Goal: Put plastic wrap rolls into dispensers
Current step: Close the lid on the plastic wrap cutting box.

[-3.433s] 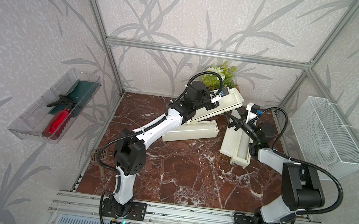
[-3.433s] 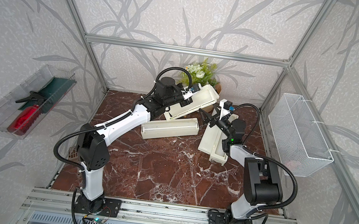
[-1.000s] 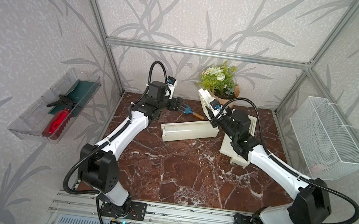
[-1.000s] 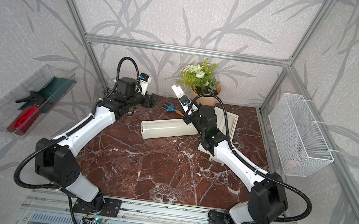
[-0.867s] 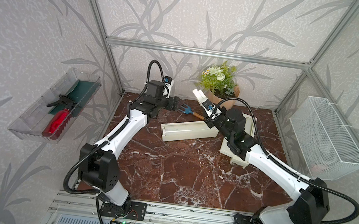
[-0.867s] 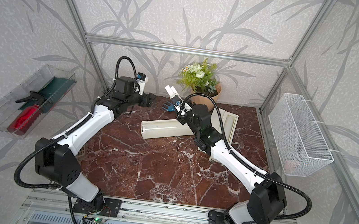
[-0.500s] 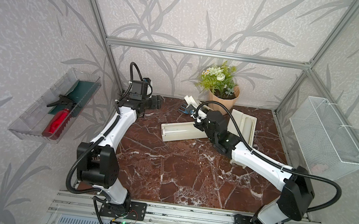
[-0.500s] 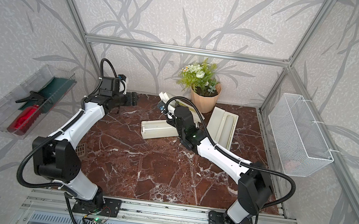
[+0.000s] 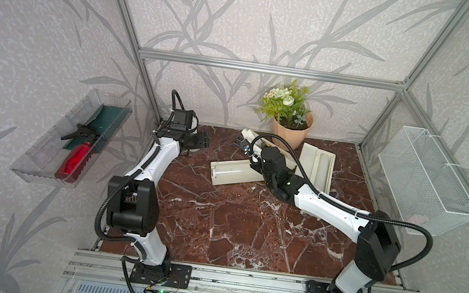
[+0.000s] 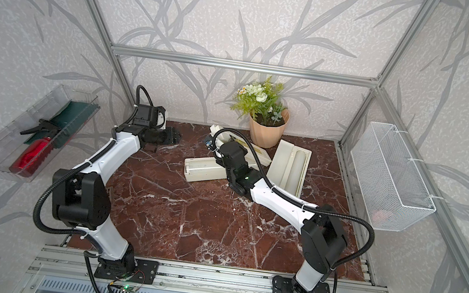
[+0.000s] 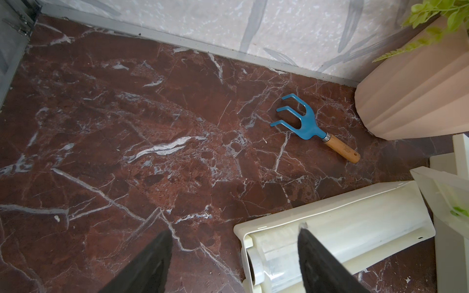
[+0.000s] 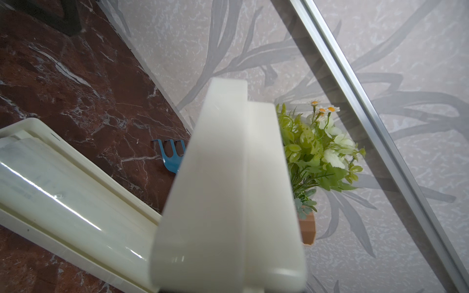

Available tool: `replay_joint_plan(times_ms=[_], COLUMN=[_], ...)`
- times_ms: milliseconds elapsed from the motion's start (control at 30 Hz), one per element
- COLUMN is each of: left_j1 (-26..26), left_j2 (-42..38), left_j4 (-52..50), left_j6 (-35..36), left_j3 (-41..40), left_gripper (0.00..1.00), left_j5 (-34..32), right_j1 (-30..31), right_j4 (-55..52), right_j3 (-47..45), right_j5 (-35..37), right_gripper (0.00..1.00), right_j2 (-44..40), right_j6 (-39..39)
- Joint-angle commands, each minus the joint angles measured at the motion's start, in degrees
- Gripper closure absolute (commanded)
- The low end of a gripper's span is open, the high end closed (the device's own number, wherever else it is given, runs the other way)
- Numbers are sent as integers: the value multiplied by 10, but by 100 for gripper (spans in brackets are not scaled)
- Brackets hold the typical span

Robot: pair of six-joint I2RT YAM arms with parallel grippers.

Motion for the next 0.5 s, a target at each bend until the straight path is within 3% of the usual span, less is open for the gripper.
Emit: replay_joint_plan(times_ms=[0,467], left_j1=[5,21], left_j2=[6,26], left_j4=[-20,-58], left_j6=[-18,-55], left_j3=[-7,-46], left_gripper=[23,24], left_j5=[6,2], right_j1=[12,60], right_j4=[4,16], right_j3=[20,64], right_j5=[25,60], right_gripper=[84,86], right_j2=[12,62], right_j6=[22,17])
